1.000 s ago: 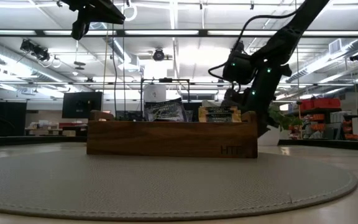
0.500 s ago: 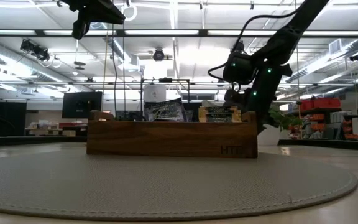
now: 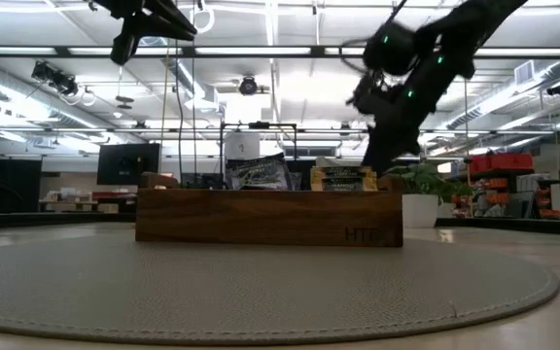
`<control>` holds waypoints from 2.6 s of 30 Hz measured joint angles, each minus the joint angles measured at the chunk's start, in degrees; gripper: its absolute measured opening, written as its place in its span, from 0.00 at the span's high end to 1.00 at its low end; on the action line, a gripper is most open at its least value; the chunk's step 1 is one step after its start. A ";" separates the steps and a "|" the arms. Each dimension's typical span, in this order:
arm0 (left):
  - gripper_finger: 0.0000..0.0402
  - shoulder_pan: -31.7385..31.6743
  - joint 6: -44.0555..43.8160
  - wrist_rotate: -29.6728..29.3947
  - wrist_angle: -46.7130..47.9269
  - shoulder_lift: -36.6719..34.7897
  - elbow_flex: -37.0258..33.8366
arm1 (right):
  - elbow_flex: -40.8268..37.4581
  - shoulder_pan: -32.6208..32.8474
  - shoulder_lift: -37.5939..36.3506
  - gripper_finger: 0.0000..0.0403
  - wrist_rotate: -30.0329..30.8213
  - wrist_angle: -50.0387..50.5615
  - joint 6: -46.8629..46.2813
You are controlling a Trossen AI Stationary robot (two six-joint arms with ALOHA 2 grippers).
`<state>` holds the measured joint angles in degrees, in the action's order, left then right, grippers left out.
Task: Pick & Place Tea
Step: Put the brown tea bag into the left section of the wooden organizer
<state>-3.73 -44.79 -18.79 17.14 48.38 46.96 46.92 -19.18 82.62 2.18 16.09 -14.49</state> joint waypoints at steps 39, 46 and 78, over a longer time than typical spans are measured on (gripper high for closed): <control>0.51 -7.25 -14.99 28.23 -31.43 24.28 0.00 | 33.17 19.80 6.25 1.00 9.55 16.46 16.47; 0.51 -6.79 -14.59 29.74 -32.82 25.88 -0.01 | 33.28 19.80 7.18 1.00 8.39 16.21 16.12; 0.99 -5.93 -6.48 33.60 -32.44 27.11 0.00 | 33.33 18.98 5.53 0.93 7.20 11.42 15.25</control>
<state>-9.66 -51.27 14.82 -15.31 75.49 46.96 80.25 -0.19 88.15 9.37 27.50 0.76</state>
